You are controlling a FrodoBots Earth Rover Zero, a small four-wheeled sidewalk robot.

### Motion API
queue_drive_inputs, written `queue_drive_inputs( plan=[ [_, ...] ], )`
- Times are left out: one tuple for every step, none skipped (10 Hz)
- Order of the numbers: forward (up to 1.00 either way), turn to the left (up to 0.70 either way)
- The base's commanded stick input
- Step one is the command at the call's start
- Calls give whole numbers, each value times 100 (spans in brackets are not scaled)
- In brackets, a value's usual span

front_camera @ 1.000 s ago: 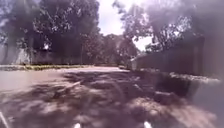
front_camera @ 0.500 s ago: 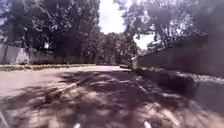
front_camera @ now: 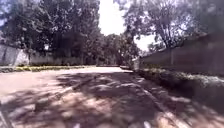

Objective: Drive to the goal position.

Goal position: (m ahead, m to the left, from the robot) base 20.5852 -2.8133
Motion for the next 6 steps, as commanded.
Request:
queue_drive_inputs(
  plan=[
    [70, 0],
    [70, 0],
    [70, 0],
    [70, 0],
    [70, 0],
    [70, -3]
  ],
)
